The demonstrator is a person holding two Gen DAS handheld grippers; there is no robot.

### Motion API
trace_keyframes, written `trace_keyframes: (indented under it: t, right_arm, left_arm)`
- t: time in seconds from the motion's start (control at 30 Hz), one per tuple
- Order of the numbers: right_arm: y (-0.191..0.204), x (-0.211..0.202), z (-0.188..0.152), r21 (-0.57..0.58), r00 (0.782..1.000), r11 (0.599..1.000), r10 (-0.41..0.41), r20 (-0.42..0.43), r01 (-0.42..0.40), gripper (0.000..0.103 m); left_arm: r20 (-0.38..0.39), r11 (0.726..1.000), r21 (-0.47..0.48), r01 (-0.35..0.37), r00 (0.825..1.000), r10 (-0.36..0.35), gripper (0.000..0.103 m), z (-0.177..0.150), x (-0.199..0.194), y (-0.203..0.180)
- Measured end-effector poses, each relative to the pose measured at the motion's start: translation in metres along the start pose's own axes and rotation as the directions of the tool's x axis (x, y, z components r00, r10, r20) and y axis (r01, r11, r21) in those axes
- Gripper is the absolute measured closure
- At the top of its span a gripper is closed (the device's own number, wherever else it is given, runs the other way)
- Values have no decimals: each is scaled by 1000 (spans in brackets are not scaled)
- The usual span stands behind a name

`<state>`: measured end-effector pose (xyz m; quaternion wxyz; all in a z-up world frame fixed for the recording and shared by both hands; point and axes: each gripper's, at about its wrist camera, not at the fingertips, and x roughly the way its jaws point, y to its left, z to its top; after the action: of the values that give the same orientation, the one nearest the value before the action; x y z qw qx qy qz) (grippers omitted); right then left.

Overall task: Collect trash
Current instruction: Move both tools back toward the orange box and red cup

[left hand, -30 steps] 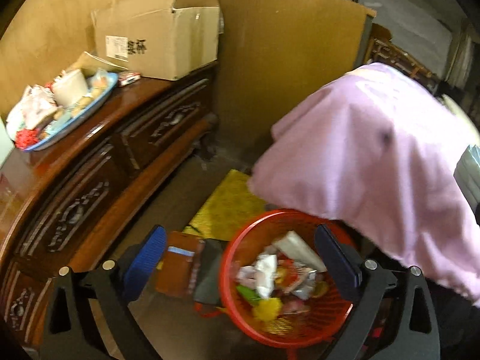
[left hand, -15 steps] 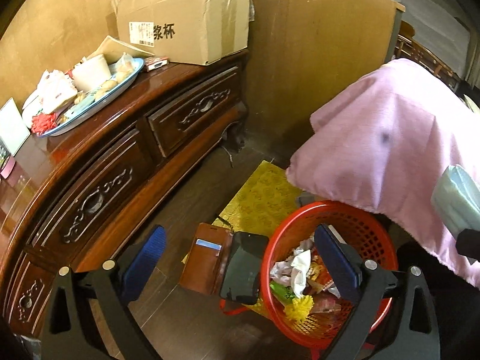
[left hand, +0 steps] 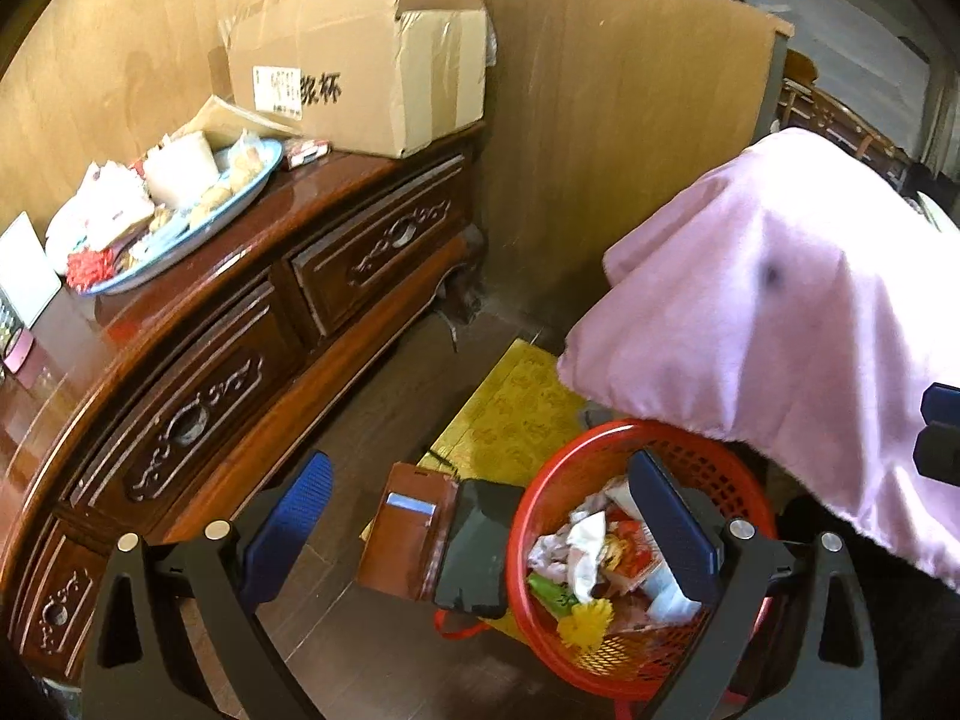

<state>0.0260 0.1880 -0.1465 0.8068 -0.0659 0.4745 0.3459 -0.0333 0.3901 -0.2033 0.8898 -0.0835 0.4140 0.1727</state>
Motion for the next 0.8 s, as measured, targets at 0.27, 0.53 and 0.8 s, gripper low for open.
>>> trace_keyframes:
  t: [0.27, 0.53, 0.8]
  right_arm:
    - [-17, -56, -12, 42, 992, 998, -50, 119, 45, 58]
    - [-34, -127, -36, 108, 957, 990, -120, 263, 95, 56]
    - [-59, -195, -66, 157, 897, 976, -204, 393, 153, 48]
  left_arm:
    - [101, 997, 77, 30, 994, -38, 6, 11, -46, -29]
    - [198, 984, 172, 54, 976, -88, 6, 20, -103, -65]
    - [295, 955, 294, 35, 947, -125, 6, 23, -160, -117]
